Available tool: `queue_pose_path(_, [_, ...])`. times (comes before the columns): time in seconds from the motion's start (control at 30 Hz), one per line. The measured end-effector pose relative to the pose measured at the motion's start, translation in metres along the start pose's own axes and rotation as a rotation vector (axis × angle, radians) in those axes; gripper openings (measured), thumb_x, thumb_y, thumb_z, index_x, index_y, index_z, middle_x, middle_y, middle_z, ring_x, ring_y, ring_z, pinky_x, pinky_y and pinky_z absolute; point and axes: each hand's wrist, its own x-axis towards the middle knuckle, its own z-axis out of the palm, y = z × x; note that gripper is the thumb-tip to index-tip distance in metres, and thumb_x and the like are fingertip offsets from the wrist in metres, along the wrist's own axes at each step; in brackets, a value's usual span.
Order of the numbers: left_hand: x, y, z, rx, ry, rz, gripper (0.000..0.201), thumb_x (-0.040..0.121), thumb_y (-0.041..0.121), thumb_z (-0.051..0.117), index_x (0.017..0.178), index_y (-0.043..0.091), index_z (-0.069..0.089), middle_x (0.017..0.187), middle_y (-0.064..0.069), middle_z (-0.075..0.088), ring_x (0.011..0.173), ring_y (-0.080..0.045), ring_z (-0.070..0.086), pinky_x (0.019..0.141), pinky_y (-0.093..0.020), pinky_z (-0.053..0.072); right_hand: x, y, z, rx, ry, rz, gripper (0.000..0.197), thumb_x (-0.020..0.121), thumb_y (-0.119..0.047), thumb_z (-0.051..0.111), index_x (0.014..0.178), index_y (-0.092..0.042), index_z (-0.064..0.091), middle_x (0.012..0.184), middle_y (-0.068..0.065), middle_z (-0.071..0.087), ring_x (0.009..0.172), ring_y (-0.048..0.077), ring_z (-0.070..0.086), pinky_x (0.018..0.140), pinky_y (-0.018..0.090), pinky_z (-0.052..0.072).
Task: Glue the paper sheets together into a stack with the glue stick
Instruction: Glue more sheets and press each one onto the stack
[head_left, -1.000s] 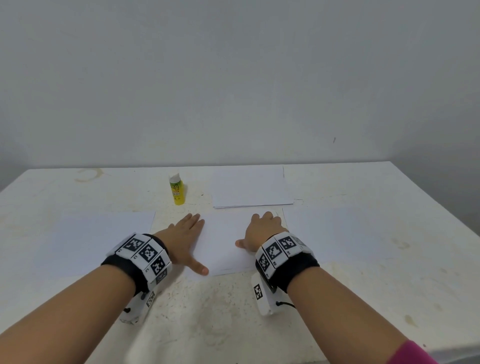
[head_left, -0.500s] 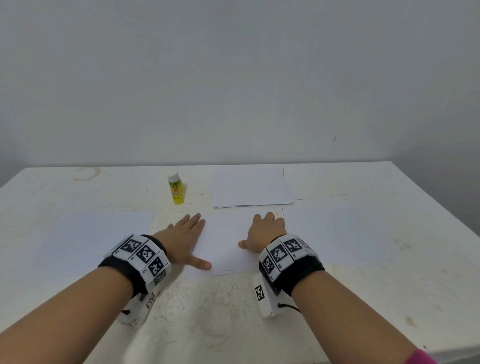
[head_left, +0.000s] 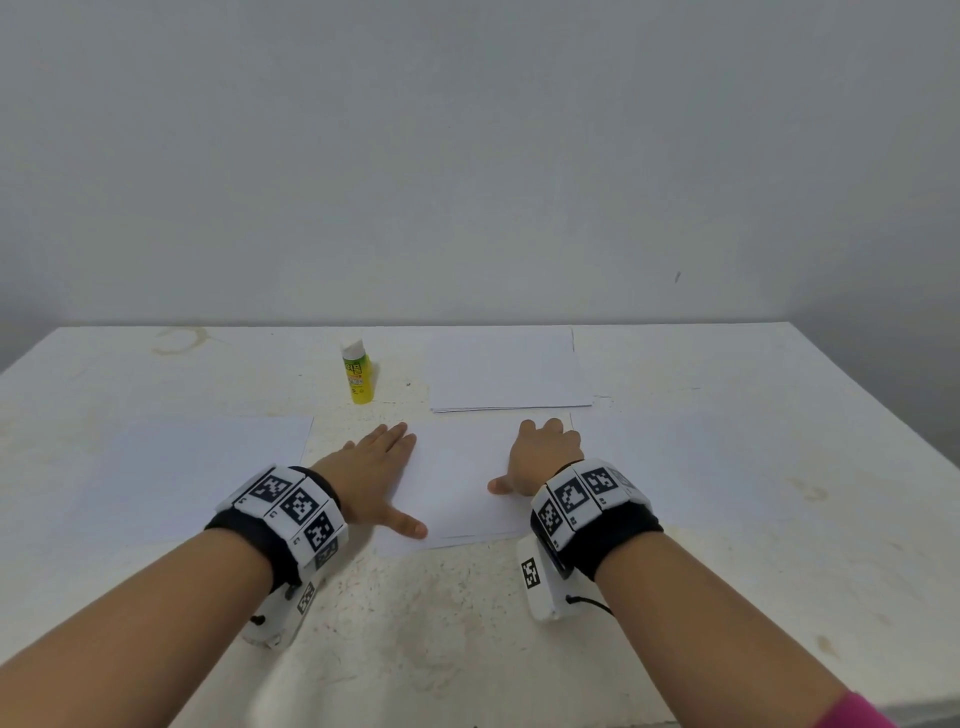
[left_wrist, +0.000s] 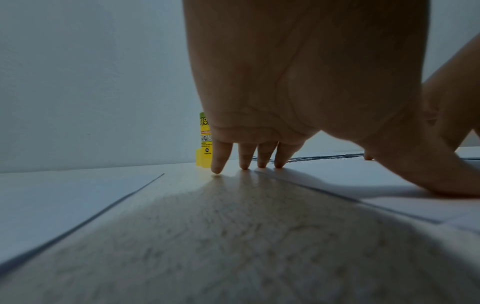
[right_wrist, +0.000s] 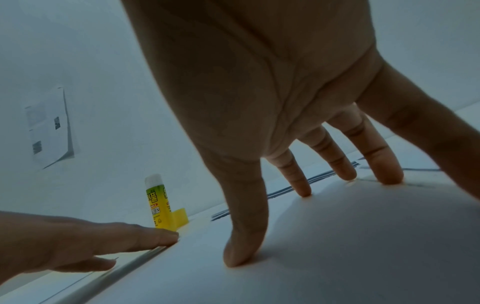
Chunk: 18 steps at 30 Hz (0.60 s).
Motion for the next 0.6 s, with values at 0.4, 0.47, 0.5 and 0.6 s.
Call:
queue_pose_path(0.4, [-0.0044,0.0026,-0.0014,0.084,0.056,0.014,0.153,0.031,0.092,0.034,0.152,0.010,-0.007,0.161,-0.003,-0.007,0.148,-0.020,0.004,0.119,-0.040,0.017,-0.0068,0.0039,-0.0058,-0.042,0.013,-0.041,0.071,0.091,-0.053,0.053,0.138,-0.003,0.035,0.137,0.011,0.036,0.128,0.030,0.035,0.101,0.035,0.035])
queue_pose_path(0.47, [-0.0045,0.0006,-0.0003,0.081,0.051,0.015,0.152,0.030,0.094,0.031,0.153,0.011,-0.006,0.161,-0.002,-0.007,0.148,-0.019,0.004,0.119,-0.041,0.017,-0.0072,0.0054,-0.0066,-0.040,0.014,-0.048,0.071,0.091,-0.054,0.054,0.138,-0.003,0.036,0.137,0.011,0.037,0.128,0.029,0.035,0.101,0.035,0.035])
queue_pose_path(0.5, [-0.0044,-0.0004,-0.0002,0.071,0.045,0.015,0.153,0.029,0.095,0.028,0.153,0.012,-0.005,0.161,-0.001,-0.007,0.148,-0.019,0.003,0.119,-0.041,0.017,-0.0074,0.0060,-0.0066,-0.039,0.014,-0.051,0.072,0.090,-0.054,0.055,0.138,-0.003,0.035,0.138,0.011,0.037,0.128,0.029,0.034,0.101,0.035,0.035])
queue_pose_path(0.6, [-0.0042,-0.0028,0.0005,0.052,0.041,0.008,0.150,0.031,0.096,0.024,0.153,0.013,-0.003,0.161,0.001,-0.008,0.148,-0.017,0.001,0.118,-0.042,0.017,-0.0083,0.0067,-0.0066,-0.036,0.014,-0.052,0.074,0.090,-0.054,0.055,0.139,-0.003,0.034,0.138,0.011,0.036,0.129,0.029,0.034,0.101,0.035,0.034])
